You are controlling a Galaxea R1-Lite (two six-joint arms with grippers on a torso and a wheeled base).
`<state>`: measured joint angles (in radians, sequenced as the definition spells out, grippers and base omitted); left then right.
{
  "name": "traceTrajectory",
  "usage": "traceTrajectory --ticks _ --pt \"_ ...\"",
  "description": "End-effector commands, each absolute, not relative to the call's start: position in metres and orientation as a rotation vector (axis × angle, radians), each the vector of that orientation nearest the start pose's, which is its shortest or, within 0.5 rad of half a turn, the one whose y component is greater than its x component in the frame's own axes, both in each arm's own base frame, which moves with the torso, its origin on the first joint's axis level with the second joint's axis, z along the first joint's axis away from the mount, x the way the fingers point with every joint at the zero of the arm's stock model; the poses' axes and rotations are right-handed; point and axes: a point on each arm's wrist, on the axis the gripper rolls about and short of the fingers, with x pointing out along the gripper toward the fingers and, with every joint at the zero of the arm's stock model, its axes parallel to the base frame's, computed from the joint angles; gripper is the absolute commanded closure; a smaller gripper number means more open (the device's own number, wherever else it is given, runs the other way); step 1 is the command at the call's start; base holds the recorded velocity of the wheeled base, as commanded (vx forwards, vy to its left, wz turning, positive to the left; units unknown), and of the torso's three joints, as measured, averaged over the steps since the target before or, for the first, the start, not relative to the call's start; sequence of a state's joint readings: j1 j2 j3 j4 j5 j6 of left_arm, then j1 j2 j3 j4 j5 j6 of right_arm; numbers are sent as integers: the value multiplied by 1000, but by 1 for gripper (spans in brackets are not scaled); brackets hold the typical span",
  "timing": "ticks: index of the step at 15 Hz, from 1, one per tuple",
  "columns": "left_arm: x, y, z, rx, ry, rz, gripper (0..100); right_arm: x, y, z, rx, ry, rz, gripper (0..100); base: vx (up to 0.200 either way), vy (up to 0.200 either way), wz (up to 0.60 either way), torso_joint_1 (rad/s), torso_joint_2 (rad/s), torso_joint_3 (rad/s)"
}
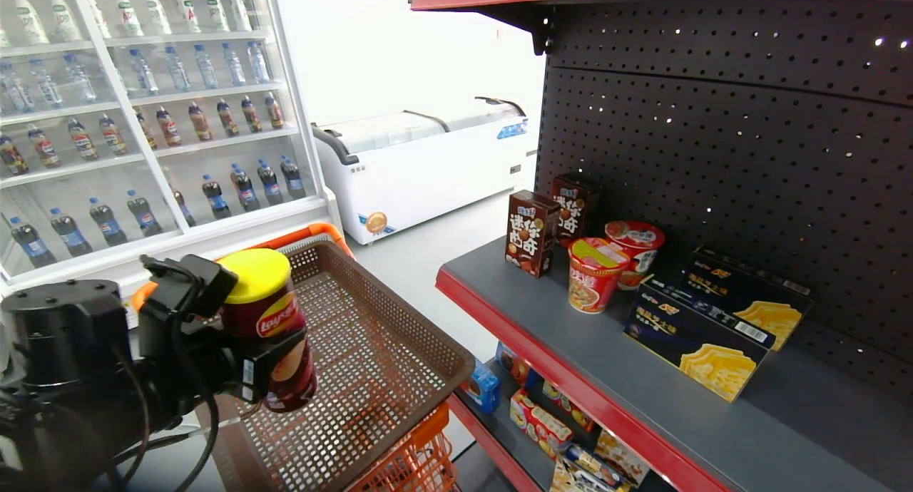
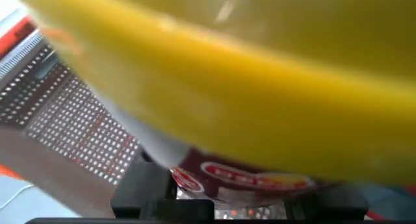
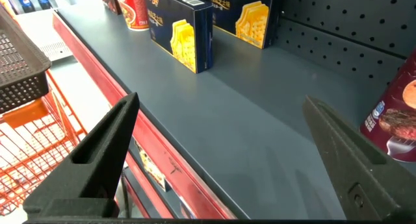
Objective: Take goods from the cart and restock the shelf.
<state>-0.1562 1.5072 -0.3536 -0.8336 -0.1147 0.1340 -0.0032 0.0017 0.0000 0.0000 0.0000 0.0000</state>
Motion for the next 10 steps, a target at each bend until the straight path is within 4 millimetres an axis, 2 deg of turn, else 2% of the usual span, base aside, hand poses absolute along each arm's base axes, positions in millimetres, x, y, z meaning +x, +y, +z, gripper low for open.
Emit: traceTrajectory --ticks 1,3,9,10 --pt "155 -30 171 112 203 -316 100 -23 0 76 0 2 -3 0 0 0 0 0 0 0" --pt "133 -27 170 102 196 -306 100 -23 0 76 0 2 -3 0 0 0 0 0 0 0" --pt "119 -15 162 30 202 -222 100 -23 0 76 0 2 -3 0 0 0 0 0 0 0" --pt "106 -14 158 43 182 -234 100 -23 0 76 0 2 -3 0 0 0 0 0 0 0"
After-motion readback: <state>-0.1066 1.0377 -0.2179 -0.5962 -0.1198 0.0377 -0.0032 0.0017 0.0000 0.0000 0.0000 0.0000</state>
